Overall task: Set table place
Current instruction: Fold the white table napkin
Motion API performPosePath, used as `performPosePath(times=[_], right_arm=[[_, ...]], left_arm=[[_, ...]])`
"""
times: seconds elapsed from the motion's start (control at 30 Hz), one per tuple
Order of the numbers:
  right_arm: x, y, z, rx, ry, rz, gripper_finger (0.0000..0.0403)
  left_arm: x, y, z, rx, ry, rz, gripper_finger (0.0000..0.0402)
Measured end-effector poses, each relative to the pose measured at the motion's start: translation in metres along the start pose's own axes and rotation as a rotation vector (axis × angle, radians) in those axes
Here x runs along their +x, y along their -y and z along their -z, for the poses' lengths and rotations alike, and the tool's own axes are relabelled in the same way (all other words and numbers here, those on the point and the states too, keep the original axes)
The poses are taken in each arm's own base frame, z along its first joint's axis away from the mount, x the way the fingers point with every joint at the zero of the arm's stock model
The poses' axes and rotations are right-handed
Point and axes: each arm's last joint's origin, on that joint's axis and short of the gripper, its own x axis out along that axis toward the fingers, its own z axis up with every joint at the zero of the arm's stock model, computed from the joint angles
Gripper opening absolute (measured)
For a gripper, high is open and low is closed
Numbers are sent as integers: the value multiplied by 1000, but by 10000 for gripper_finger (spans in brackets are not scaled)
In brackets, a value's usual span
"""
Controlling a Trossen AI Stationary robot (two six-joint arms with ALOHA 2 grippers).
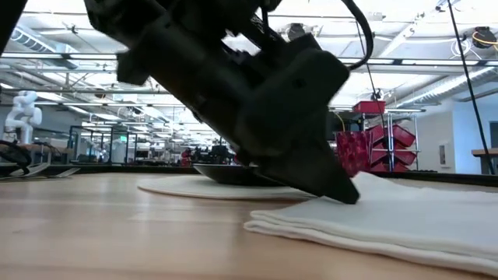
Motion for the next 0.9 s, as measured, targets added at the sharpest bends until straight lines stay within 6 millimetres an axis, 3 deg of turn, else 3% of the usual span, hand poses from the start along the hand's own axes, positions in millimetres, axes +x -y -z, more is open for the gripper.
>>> performPosePath(times=[0.2,0.4,0.7,0.9], right_arm=[[-16,-3,-7,17,51,-68,160],[-21,-4,-11,-3,214,-86,160],[-5,5,-14,39,356,-61,160],[19,6,-26,46,398,-96,160]], left_arm=[[-23,9,-23,7,78,25,139],[-24,13,-34,-1,201,54,139],[-3,12,-14,-15,183,49,139],[10,7,2,-17,124,21,139]])
